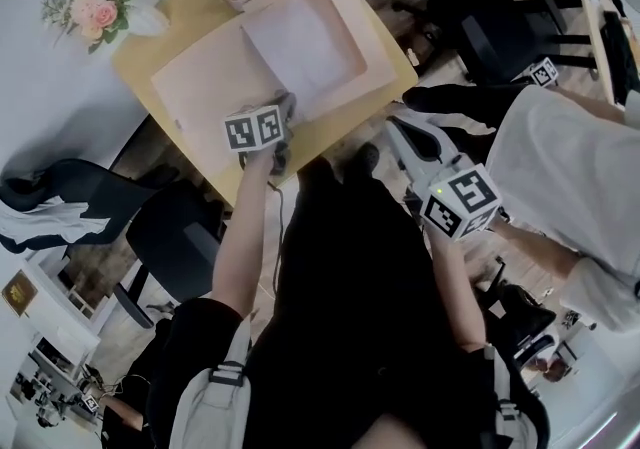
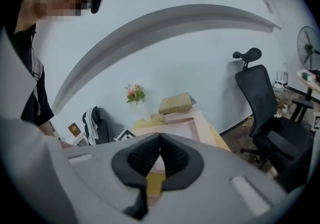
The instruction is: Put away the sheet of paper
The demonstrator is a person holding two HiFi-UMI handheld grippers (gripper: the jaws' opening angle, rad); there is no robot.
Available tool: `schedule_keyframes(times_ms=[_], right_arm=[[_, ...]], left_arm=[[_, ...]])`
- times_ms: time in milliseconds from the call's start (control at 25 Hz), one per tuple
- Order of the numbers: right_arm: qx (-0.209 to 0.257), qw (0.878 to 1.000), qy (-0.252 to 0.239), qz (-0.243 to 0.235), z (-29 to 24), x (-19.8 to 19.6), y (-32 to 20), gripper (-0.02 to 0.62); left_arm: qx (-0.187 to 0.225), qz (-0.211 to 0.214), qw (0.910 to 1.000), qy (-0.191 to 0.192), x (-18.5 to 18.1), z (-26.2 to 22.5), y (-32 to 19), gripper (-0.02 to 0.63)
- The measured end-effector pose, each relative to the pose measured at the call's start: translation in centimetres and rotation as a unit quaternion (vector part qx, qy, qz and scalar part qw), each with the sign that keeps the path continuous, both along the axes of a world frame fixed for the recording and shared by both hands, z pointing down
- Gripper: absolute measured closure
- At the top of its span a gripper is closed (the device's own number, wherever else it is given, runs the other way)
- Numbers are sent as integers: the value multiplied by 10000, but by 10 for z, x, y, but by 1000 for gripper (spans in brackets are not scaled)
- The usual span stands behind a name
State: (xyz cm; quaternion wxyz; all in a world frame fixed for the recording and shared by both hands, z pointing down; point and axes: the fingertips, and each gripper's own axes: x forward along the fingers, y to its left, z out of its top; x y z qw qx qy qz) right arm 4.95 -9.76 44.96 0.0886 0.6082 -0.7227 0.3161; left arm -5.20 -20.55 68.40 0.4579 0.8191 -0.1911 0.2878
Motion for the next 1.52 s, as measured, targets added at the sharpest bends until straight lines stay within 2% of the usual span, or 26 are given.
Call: schedule_keyframes(times_ms=[160,400,680,760,960,1160,1360,1520], right_arm=[[-39,9999,26,156,0,15,13,594],[11,9996,-23,279,-3,32,28,594],[267,9996,-75,111,-11,40,32,594],[373,9993,-82,34,-16,41,32,594],[637,9978,-71,-155,-31,42,30,594],[880,9956,-66,-304,-44,48,32,594],[1133,9926,-59,-427,-58,53,34,594],[1291,9903,23,-516,-67,52,33,594]], left_arm=[[42,59,10000,38,18,1,0,595],[246,117,9994,-228,27,3,4,591],[382,-127,9986,-354,19,-12,5,495],[477,-257,9979,-342,15,-23,4,492],[928,-544,9938,-283,6,-63,0,494],[1489,-595,9870,-72,11,-117,5,541],[2055,-556,9771,-62,16,-157,14,572],[2308,-643,9709,-9,13,-177,18,590]])
